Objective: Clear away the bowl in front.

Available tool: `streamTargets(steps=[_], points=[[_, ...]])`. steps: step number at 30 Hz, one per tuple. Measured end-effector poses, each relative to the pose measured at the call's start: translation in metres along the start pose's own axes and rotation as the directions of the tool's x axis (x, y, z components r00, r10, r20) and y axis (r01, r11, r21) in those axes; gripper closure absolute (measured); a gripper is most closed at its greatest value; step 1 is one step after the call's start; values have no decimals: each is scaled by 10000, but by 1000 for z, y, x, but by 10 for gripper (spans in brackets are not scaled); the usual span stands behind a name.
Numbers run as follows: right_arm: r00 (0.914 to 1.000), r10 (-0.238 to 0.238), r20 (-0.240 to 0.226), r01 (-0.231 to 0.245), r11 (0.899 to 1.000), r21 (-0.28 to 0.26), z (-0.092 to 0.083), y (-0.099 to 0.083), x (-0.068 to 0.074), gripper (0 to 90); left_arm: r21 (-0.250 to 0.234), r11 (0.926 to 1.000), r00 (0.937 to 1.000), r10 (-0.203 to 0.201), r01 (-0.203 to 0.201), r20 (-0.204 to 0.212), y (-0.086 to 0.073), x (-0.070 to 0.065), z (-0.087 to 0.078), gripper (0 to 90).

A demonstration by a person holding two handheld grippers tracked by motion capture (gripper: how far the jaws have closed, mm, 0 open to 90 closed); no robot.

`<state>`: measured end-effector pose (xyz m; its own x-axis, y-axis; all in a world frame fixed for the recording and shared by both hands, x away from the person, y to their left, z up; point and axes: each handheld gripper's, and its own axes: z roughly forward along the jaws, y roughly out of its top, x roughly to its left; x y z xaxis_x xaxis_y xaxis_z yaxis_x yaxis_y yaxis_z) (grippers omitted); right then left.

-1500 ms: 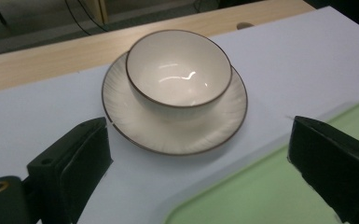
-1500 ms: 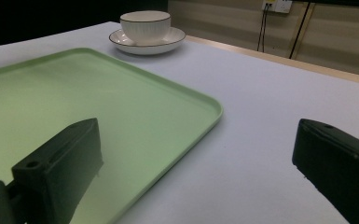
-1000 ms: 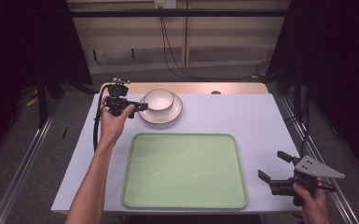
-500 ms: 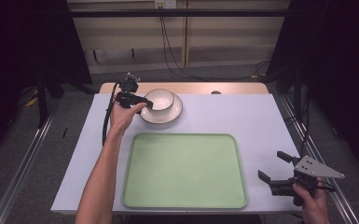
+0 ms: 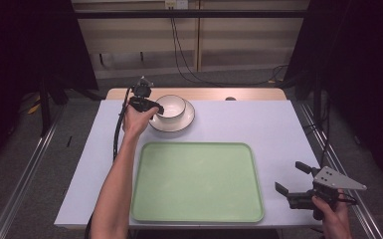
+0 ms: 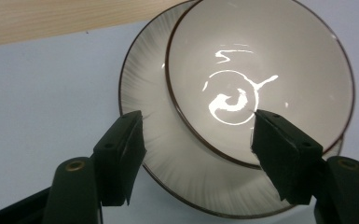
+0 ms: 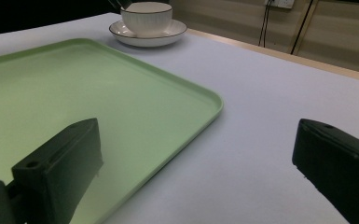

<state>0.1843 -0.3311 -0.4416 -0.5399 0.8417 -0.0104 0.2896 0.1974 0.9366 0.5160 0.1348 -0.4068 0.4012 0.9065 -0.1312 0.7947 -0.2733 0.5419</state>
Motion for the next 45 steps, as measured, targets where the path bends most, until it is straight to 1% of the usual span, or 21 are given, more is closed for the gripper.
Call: streamTargets(steps=[1,3,5,6,8,10,11,16,19,20,22,23,24,28,31,36,37,38,40,42,45], points=[[10000,-8,12,8,10000,9,0,0,0,8,94,10000,10000,9,-10,99,0,1,0,346],[10000,-1,-5,1,10000,19,0,0,0,8,97,9994,9993,-327,329,-166,2,1,4,350],[10000,32,-16,-32,10000,79,0,0,0,8,317,9991,9993,-289,296,-232,3,3,9,346],[10000,53,-52,-53,10000,63,1,-1,0,8,379,9987,9981,-306,326,-530,4,3,11,344],[10000,21,-89,-21,10000,47,1,0,0,8,522,9975,9986,-458,470,-247,5,5,16,351],[10000,2,-99,-2,10000,35,1,0,0,8,619,9972,9986,-409,428,-323,6,6,19,351],[10000,21,-93,-21,10000,49,0,0,0,8,722,9955,9977,-596,618,-327,6,6,23,390],[10000,-8,-41,9,10000,74,2,-1,-1,8,824,9947,9980,-595,611,-222,7,6,27,492],[10000,-89,-39,89,10000,37,2,-1,-1,8,967,9939,9986,-523,532,-121,10,1,27,593],[10000,-50,-31,50,10000,24,2,-1,-1,8,969,9930,9977,-664,674,-129,10,0,28,624],[10000,-42,-57,42,10000,36,1,-1,-1,8,1110,9910,9972,-740,743,-67,10,1,28,629],[10000,-13,-52,13,10000,44,1,-1,-1,8,1075,9895,9953,-973,969,-20,10,1,29,632],[10000,-16,-68,16,10000,44,0,-1,0,8,1078,9901,9959,-889,899,-139,10,3,29,642],[10000,-42,-79,43,10000,63,1,-1,0,8,1210,9879,9953,-965,968,-83,10,6,29,713],[10000,-37,-30,38,10000,91,1,-1,-1,8,1391,9825,9922,-1245,1241,-58,9,7,32,738],[10000,-20,-42,21,10000,81,1,-1,0,8,1490,9816,9928,-1190,1194,-113,8,10,32,796],[10000,-17,-82,18,10000,82,1,-1,0,8,1605,9800,9927,-1205,1177,77,8,11,32,810],[10000,-39,-64,40,9999,100,1,-1,0,8,1604,9777,9900,-1398,1354,165,8,12,32,817],[10000,-36,-53,37,9999,110,1,-1,0,8,1672,9772,9905,-1361,1310,194,9,12,33,826],[10000,-64,-43,64,9999,99,1,-1,0,8,1732,9738,9877,-1541,1475,254,9,11,33,826],[10000,-66,-23,66,9999,103,1,-1,-1,8,1673,9748,9875,-1544,1473,305,8,13,34,823]])
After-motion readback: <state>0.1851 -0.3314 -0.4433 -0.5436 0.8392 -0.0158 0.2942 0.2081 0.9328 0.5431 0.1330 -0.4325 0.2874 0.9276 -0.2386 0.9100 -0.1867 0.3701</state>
